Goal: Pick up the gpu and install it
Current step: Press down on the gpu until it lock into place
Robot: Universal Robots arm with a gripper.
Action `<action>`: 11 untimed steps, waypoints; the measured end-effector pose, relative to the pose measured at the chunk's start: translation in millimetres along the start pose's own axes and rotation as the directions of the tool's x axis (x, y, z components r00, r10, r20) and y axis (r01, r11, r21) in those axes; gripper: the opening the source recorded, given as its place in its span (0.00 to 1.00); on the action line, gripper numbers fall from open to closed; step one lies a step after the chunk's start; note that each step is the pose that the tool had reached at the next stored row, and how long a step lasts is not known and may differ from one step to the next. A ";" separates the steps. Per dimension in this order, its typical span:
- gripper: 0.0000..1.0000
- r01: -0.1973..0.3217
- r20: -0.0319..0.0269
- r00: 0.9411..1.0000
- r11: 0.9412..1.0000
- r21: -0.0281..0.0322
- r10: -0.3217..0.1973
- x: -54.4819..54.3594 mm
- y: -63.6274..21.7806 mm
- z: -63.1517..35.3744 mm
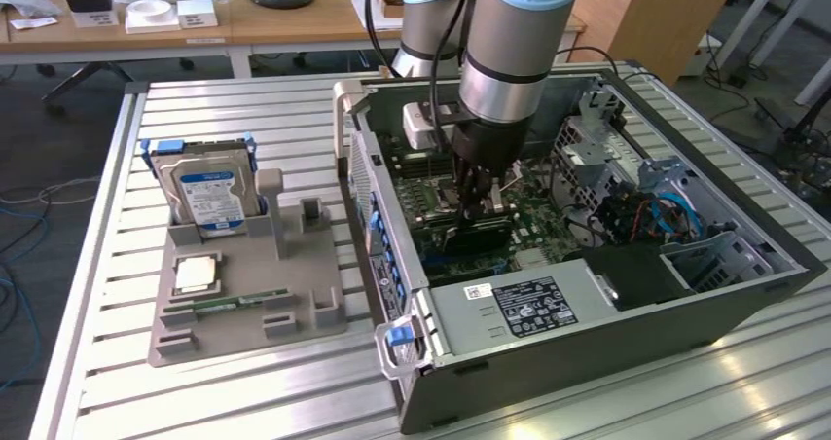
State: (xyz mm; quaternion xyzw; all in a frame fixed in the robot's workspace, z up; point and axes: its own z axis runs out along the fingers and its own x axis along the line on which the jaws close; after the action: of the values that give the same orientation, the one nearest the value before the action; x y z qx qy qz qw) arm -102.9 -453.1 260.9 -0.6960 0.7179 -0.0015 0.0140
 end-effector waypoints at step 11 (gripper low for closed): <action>0.11 0.000 0.000 1.000 1.000 0.000 0.000 -0.3 -0.4 -17.4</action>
State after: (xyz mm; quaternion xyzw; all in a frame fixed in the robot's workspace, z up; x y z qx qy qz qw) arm -102.9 -453.1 278.3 -0.6960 0.7179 -0.0016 0.0139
